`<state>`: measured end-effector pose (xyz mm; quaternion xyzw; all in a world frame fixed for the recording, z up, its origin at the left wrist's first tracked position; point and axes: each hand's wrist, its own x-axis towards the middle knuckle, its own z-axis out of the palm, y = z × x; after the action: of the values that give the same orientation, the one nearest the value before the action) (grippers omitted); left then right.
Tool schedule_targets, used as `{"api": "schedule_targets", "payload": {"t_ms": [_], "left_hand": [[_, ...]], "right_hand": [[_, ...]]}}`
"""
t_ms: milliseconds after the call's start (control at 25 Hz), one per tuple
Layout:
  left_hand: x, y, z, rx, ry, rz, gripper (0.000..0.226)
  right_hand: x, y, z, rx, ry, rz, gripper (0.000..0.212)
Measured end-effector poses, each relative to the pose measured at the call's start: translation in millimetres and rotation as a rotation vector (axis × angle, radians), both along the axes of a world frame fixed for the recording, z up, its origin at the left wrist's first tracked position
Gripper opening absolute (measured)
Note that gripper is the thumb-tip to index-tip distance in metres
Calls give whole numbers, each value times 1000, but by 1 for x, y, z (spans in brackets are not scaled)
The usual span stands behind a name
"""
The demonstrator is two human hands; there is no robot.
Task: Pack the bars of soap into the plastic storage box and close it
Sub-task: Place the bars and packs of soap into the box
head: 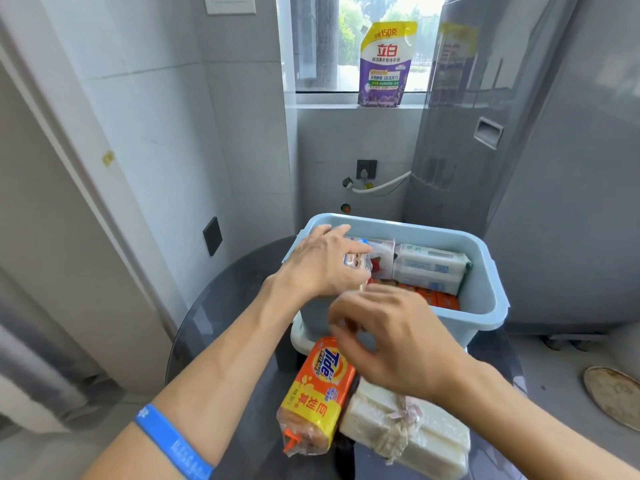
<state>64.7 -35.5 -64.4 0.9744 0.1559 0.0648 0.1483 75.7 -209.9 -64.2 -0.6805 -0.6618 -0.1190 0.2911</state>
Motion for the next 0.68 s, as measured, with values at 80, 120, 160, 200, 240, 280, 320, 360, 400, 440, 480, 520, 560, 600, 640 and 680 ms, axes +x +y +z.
{"api": "schedule_targets", "payload": {"t_ms": [80,120,160,200,240,280,320,360,400,440,480,520,560,600,640,680], "left_hand": [[1,-2,-1,55,12,60,51],[1,-3,-1,59,22,67,50],[1,-2,0,51,34,66,49],[0,0,0,51,53,61,48],[-1,2,0,61,76,59,47],[-2,5,0,74,99,59,46],[-3,7,1,83,114,54,45],[-4,9,1,83,120,55,44],[-4,10,1,78,113,56,44],[-5,11,1,74,106,60,44],[-6,11,1,66,98,61,44],[-5,11,1,54,89,61,43],[-5,12,1,44,82,60,43],[-7,13,2,35,78,56,42],[-9,14,2,25,76,41,42],[-11,16,2,10,72,18,42]], "right_hand": [[-27,-3,-18,-551,36,248,39],[-35,1,-28,-811,-28,216,55],[-39,8,-38,-931,-154,153,64],[-41,16,-46,-936,-294,87,64],[-42,23,-49,-894,-407,38,60],[-42,29,-51,-850,-494,14,55],[-40,33,-54,-801,-556,19,52],[-39,34,-55,-750,-586,48,50],[-35,32,-55,-698,-583,79,49],[-31,29,-52,-637,-512,99,48],[-26,24,-47,-559,-359,104,49],[-22,15,-38,-488,-148,106,51],[-18,7,-25,-419,81,111,54],[-13,-1,-9,-347,308,125,55],[-8,-9,6,-277,523,149,55],[0,-16,19,-201,706,181,54]]}}
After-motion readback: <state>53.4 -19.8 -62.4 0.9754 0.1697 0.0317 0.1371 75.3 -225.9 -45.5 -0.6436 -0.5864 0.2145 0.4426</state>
